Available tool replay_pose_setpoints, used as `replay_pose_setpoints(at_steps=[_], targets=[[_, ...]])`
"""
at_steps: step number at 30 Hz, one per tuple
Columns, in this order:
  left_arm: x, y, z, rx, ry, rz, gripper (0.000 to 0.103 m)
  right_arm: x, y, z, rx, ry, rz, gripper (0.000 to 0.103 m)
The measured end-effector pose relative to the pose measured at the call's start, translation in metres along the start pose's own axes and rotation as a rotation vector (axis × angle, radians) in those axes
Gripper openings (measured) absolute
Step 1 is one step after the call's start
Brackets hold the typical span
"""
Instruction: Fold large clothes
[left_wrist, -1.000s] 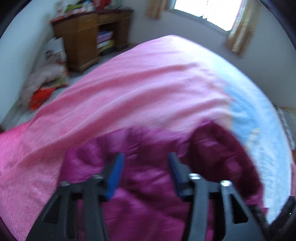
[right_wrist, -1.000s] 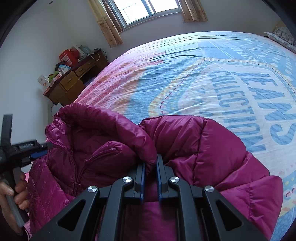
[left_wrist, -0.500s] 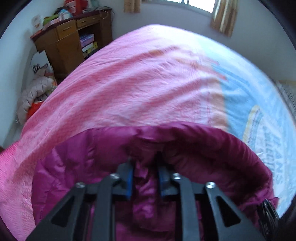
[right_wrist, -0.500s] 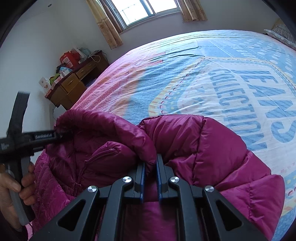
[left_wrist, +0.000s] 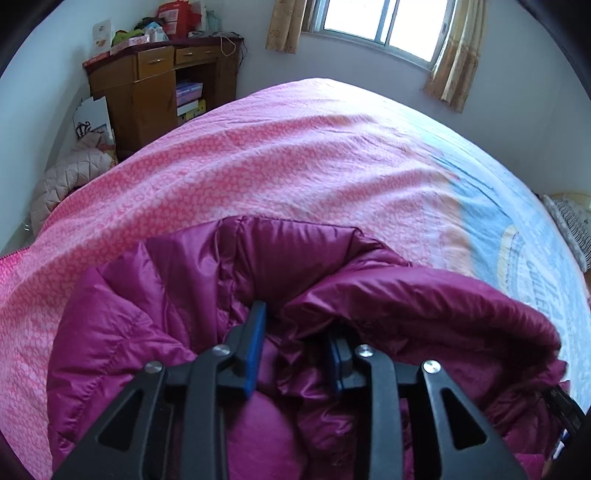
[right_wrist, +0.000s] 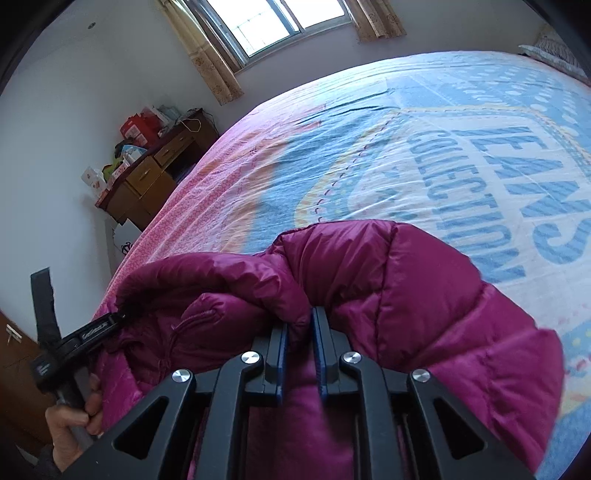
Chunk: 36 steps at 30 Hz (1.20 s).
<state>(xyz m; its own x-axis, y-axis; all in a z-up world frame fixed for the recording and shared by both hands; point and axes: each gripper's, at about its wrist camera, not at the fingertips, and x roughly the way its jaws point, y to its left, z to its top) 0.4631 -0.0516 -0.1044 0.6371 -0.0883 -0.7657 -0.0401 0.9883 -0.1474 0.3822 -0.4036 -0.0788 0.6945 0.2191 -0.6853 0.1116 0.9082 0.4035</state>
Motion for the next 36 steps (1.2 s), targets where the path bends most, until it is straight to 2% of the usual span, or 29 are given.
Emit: replay_pose_setpoints(at_steps=[3, 5, 8, 9, 12, 15, 17, 18, 21, 23, 26, 30, 31, 33, 34, 35, 36], targets=[[-0.001, -0.002, -0.001, 0.007, -0.006, 0.005, 0.035, -0.022, -0.001, -0.005, 0.006, -0.04, -0.094, 0.014], [-0.002, 0.0, -0.001, 0.003, -0.009, 0.0, 0.035, -0.039, 0.005, -0.002, 0.005, -0.108, -0.224, 0.014], [-0.004, 0.003, -0.004, -0.003, -0.014, -0.007, 0.035, -0.055, 0.022, 0.014, -0.002, -0.202, -0.196, 0.014], [-0.005, 0.003, -0.004, -0.004, -0.015, -0.008, 0.035, -0.056, 0.033, 0.024, -0.006, -0.217, -0.163, 0.014], [-0.005, 0.003, -0.003, -0.003, -0.015, -0.005, 0.035, -0.037, 0.058, 0.052, -0.013, -0.171, -0.064, 0.014], [-0.005, 0.004, -0.003, -0.009, -0.014, -0.012, 0.036, 0.0, 0.072, 0.072, 0.034, -0.09, -0.054, 0.014], [-0.005, 0.005, -0.004, -0.015, -0.014, -0.018, 0.036, 0.028, 0.074, 0.068, 0.069, 0.031, -0.011, 0.014], [-0.006, 0.005, -0.004, -0.016, -0.014, -0.019, 0.036, 0.038, 0.077, 0.06, 0.045, 0.096, -0.006, 0.014], [-0.007, 0.006, -0.003, -0.015, -0.017, -0.017, 0.036, 0.05, 0.079, 0.031, -0.059, 0.19, -0.066, 0.014], [-0.006, 0.006, -0.003, -0.016, -0.018, -0.019, 0.036, 0.051, 0.068, 0.013, -0.082, 0.187, -0.056, 0.011], [-0.007, 0.007, -0.003, -0.022, -0.021, -0.032, 0.037, 0.05, 0.057, 0.004, -0.149, 0.1, 0.007, 0.011], [-0.018, 0.02, -0.004, -0.061, 0.001, -0.121, 0.039, 0.057, 0.049, 0.007, -0.116, 0.089, 0.036, 0.01], [-0.023, 0.022, -0.005, -0.062, 0.009, -0.133, 0.042, 0.056, 0.051, 0.006, -0.118, 0.088, 0.035, 0.01], [-0.041, 0.027, -0.008, -0.058, -0.002, -0.133, 0.055, 0.053, 0.047, 0.0, -0.114, 0.085, 0.041, 0.01], [-0.052, 0.028, -0.011, -0.054, -0.019, -0.107, 0.067, 0.053, 0.046, 0.0, -0.11, 0.083, 0.046, 0.01], [-0.06, 0.028, -0.013, -0.048, -0.036, -0.09, 0.075, 0.052, 0.046, -0.002, -0.108, 0.082, 0.047, 0.01], [-0.07, 0.026, -0.014, -0.034, -0.061, -0.069, 0.076, 0.052, 0.047, -0.003, -0.108, 0.082, 0.047, 0.01]])
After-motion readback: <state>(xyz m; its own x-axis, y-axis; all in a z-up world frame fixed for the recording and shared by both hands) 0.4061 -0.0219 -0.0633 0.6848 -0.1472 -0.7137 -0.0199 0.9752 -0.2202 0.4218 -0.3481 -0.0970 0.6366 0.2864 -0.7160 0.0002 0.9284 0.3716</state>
